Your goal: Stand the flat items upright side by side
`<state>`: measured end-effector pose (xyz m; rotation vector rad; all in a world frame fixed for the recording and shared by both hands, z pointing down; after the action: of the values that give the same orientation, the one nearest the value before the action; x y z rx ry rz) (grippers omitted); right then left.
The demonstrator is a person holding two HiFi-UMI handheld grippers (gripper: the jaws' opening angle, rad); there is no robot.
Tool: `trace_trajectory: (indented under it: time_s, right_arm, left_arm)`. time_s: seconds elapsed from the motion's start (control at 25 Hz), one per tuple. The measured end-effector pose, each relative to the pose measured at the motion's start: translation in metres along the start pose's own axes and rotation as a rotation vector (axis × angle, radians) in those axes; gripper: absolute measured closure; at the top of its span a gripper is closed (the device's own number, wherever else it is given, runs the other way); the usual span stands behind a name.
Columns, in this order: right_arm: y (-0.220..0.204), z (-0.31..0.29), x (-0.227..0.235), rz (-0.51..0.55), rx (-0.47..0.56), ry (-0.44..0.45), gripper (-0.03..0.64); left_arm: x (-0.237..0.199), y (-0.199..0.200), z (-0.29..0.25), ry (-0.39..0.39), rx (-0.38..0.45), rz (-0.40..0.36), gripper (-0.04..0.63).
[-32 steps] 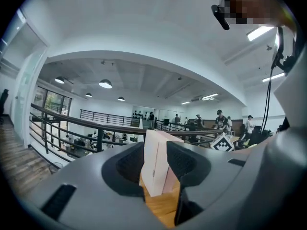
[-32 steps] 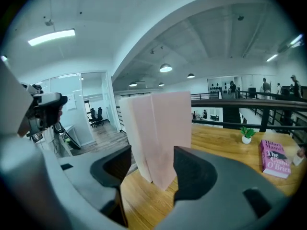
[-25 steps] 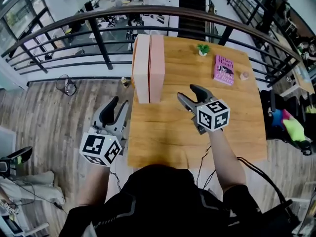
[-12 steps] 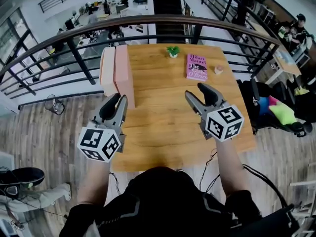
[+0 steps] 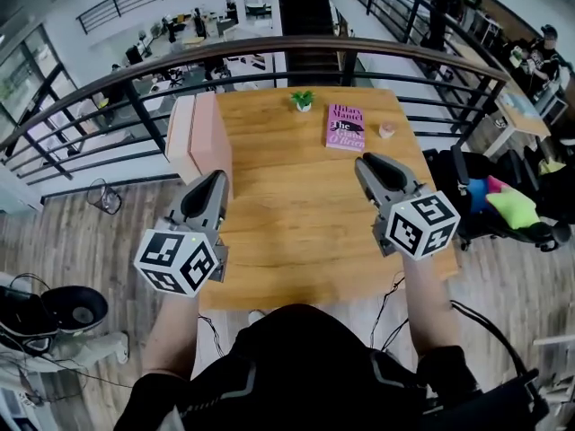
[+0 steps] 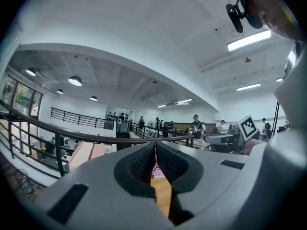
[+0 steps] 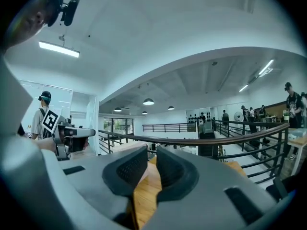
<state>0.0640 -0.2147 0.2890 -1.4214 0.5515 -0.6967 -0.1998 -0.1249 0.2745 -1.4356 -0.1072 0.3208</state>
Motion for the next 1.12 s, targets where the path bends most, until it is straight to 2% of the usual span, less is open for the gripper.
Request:
trace_trajectory:
  time_s: [0.08, 0.12, 0.24, 0.4, 0.52, 0.68, 0.84, 1.12]
  right_arm:
    - [0.002, 0.005, 0.003, 0.002, -0.001, 0.011, 0.598]
    - [0.004, 0.006, 0.003, 0.002, 0.002, 0.022, 0.606]
    - [0.007, 0.008, 0.001, 0.019, 0.011, 0.048, 0.606]
    - [0.002, 0.009, 0.004, 0.068, 0.0, 0.029, 0.606]
    - [-0.002, 0.008, 0.002, 0.067, -0.005, 0.034, 0.607]
    - [0.002, 0.006, 0.0, 0.076, 0.002, 0.04, 0.607]
    - [0.004, 0.004, -0.003, 0.075, 0.014, 0.041, 0.607]
    - [0.002, 0.0, -0.007, 0.082, 0.012, 0.028, 0.607]
  left_arm:
    - [0.004, -0.001, 0.001, 0.028, -0.013, 0.003, 0.565]
    - [0.005, -0.002, 0.002, 0.041, -0.018, 0.009, 0.565]
    - [0.008, -0.003, 0.005, 0.074, -0.024, 0.006, 0.566]
    - [0.012, -0.004, 0.01, 0.118, 0.0, -0.068, 0.566]
    - [0.012, -0.007, 0.013, 0.143, -0.014, -0.123, 0.566]
    - [0.011, -0.009, 0.015, 0.153, -0.025, -0.116, 0.566]
    - [0.012, -0.009, 0.014, 0.159, -0.034, -0.147, 0.566]
    - [0.005, -0.009, 0.014, 0.186, -0.037, -0.158, 0.565]
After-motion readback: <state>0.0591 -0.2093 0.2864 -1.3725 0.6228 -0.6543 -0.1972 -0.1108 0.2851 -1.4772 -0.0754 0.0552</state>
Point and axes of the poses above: the fingertips, and each gripper's own axes: z backward along the fingers, x to its right, y out of its top, the point moved 3 cm from there along z, backward along the fingers, and after that the axes turned 12 degrees about x, right-handed, at the moved point
